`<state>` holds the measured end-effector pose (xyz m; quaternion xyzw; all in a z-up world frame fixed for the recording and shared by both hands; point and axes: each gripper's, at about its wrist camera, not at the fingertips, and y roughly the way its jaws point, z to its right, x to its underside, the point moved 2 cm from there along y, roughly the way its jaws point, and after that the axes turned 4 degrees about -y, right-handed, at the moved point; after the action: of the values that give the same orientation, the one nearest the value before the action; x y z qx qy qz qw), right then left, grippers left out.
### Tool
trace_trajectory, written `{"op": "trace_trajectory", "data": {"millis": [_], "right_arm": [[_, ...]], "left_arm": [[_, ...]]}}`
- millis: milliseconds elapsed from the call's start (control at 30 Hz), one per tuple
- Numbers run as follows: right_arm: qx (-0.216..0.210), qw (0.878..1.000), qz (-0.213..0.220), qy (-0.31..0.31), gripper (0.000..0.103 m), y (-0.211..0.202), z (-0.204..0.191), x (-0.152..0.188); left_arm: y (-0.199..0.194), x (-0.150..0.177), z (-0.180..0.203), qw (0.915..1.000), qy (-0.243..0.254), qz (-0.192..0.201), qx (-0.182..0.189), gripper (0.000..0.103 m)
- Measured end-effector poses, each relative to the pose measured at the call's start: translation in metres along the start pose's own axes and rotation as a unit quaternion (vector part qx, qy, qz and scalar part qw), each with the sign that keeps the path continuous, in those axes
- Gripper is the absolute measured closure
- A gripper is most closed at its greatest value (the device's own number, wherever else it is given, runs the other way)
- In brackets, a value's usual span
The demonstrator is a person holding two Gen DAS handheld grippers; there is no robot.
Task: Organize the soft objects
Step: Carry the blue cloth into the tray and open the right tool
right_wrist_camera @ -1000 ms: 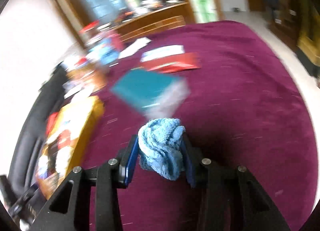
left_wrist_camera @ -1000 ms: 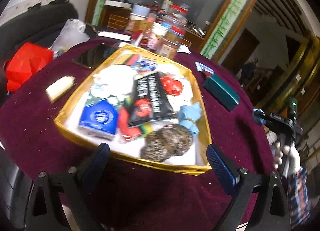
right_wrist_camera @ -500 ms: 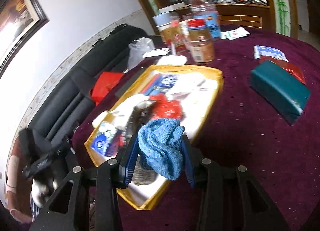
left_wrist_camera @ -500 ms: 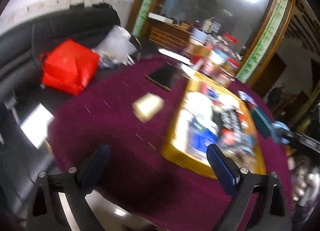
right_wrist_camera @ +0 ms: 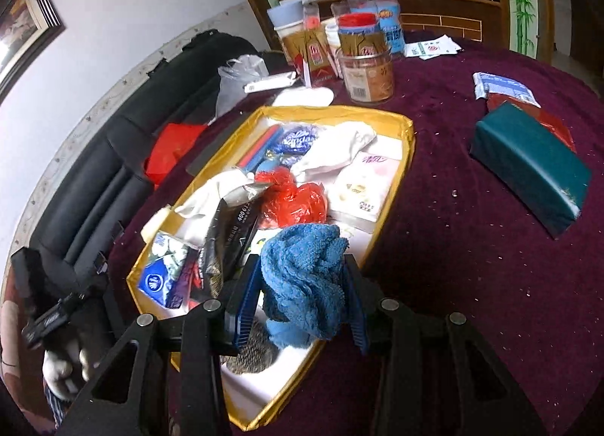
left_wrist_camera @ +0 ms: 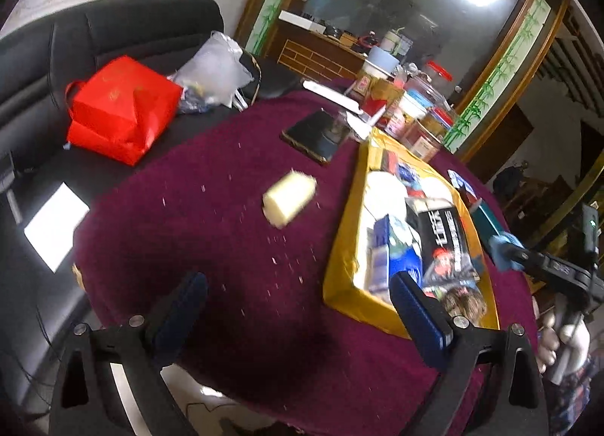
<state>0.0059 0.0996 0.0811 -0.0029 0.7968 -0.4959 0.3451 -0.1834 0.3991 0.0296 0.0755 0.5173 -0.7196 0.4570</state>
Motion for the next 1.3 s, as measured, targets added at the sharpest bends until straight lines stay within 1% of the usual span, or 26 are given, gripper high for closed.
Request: {"op": "trace_trajectory", "data": {"millis": [133, 200, 300, 367, 433, 567, 633, 700, 767, 833, 967, 1033, 1067, 1100, 1133, 1167, 1233, 1300], "right_arm": [[-0.007, 1.0, -0.013, 0.002, 0.062, 0.014, -0.005, 0.0], [0.006, 1.0, -0.01, -0.003, 0.062, 0.02, -0.007, -0.005], [0.055, 0.998, -0.008, -0.017, 0.062, 0.035, -0.004, -0.016], [0.055, 0.998, -0.013, -0.005, 0.062, 0.045, 0.003, -0.019], [0.058, 0.998, -0.008, 0.003, 0.062, 0.047, 0.008, -0.022], [0.046, 0.998, 0.033, 0.005, 0.062, 0.025, 0.005, -0.03], [0.029, 0.999, 0.043, -0.003, 0.062, 0.018, -0.005, -0.039], [0.014, 0.999, 0.041, -0.013, 0.062, 0.02, -0.017, -0.05], [0.002, 0.999, 0.028, -0.023, 0.062, 0.033, -0.03, -0.063], [-0.004, 0.999, 0.008, -0.032, 0.062, 0.053, -0.041, -0.076], [-0.012, 0.999, -0.032, -0.024, 0.061, 0.096, -0.053, -0.094], [-0.015, 0.999, -0.046, -0.022, 0.058, 0.116, -0.058, -0.098], [-0.01, 0.998, -0.049, -0.024, 0.052, 0.122, -0.06, -0.1], [0.002, 0.998, -0.049, -0.026, 0.049, 0.126, -0.061, -0.101], [0.005, 0.999, -0.042, -0.029, 0.049, 0.126, -0.062, -0.102], [-0.008, 0.999, -0.035, -0.03, 0.049, 0.123, -0.063, -0.102], [-0.02, 0.999, -0.022, -0.03, 0.048, 0.111, -0.064, -0.101], [-0.024, 0.999, -0.005, -0.034, 0.043, 0.093, -0.065, -0.1]], "left_arm": [[-0.003, 0.011, 0.005, 0.9999, -0.001, -0.007, 0.007, 0.004], [-0.005, 0.014, 0.01, 0.9999, 0.008, -0.005, 0.004, 0.004], [-0.005, 0.017, 0.019, 0.9997, 0.026, -0.004, 0.002, 0.004], [-0.002, 0.02, 0.025, 0.9996, 0.027, -0.008, 0.009, 0.004], [0.0, 0.022, 0.03, 0.9994, 0.029, -0.012, 0.016, 0.004], [0.0, 0.026, 0.036, 0.9991, 0.033, -0.016, 0.023, 0.004], [-0.001, 0.027, 0.036, 0.999, 0.033, -0.016, 0.024, 0.004], [-0.001, 0.027, 0.035, 0.9991, 0.031, -0.015, 0.025, 0.004], [0.001, 0.028, 0.037, 0.9991, 0.03, -0.016, 0.028, 0.004], [0.003, 0.03, 0.039, 0.9988, 0.029, -0.02, 0.034, 0.004], [0.005, 0.034, 0.04, 0.9984, 0.028, -0.027, 0.042, 0.004], [0.005, 0.034, 0.04, 0.9983, 0.029, -0.03, 0.042, 0.004], [0.004, 0.034, 0.04, 0.9983, 0.029, -0.029, 0.041, 0.004], [0.004, 0.034, 0.039, 0.9983, 0.03, -0.028, 0.04, 0.004], [0.004, 0.033, 0.039, 0.9984, 0.031, -0.027, 0.039, 0.004], [0.003, 0.032, 0.038, 0.9985, 0.031, -0.026, 0.037, 0.004], [0.003, 0.031, 0.038, 0.9985, 0.032, -0.025, 0.037, 0.004], [0.002, 0.03, 0.038, 0.9984, 0.034, -0.023, 0.039, 0.004]]}}
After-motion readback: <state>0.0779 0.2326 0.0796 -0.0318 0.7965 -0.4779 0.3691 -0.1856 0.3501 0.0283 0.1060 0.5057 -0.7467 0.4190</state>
